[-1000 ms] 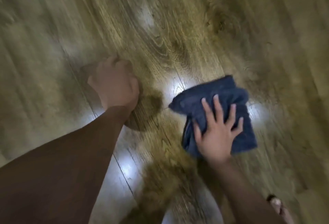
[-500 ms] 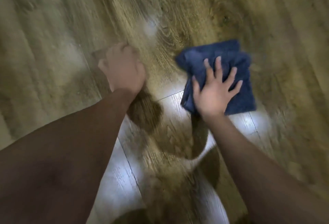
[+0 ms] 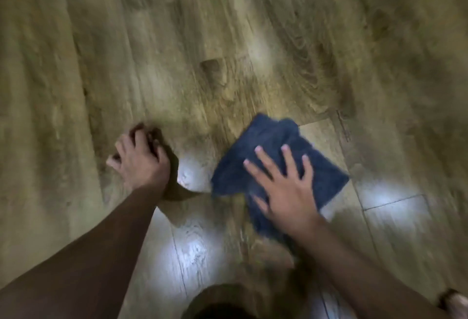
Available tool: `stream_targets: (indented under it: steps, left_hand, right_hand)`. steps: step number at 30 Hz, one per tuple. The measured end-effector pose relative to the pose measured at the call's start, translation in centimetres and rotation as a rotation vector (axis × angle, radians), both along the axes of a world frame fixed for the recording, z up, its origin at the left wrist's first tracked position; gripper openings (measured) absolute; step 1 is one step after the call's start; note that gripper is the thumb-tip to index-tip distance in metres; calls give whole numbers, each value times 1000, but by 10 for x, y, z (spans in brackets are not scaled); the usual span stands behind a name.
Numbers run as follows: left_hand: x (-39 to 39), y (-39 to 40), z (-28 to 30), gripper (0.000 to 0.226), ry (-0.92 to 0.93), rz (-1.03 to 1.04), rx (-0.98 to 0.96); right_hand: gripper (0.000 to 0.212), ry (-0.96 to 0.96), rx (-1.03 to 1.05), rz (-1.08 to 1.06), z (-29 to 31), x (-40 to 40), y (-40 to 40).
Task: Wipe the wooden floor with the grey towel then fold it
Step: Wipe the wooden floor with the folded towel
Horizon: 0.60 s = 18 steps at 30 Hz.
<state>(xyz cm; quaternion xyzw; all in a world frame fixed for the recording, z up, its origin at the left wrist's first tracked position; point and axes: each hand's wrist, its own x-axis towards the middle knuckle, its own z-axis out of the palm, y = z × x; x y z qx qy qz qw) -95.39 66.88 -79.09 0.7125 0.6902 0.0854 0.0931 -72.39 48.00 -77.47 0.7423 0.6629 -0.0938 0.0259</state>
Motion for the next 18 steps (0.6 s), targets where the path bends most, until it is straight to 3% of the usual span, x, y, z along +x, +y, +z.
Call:
stream_targets:
  steps: [5, 9, 13, 18]
  left_hand:
    - [-7, -5, -9, 39, 28, -41, 15]
    - [-6, -7, -6, 37, -4, -65, 41]
    - [-7, -7, -7, 37, -8, -54, 34]
    - [-9, -5, -8, 39, -14, -64, 41]
  right_hand:
    - [61, 81, 48, -526, -9, 107, 127]
    - [64, 105, 36, -721, -11, 129, 180]
    - [62, 48, 56, -615, -2, 75, 156]
    - [69, 20, -8, -256, 7, -64, 66]
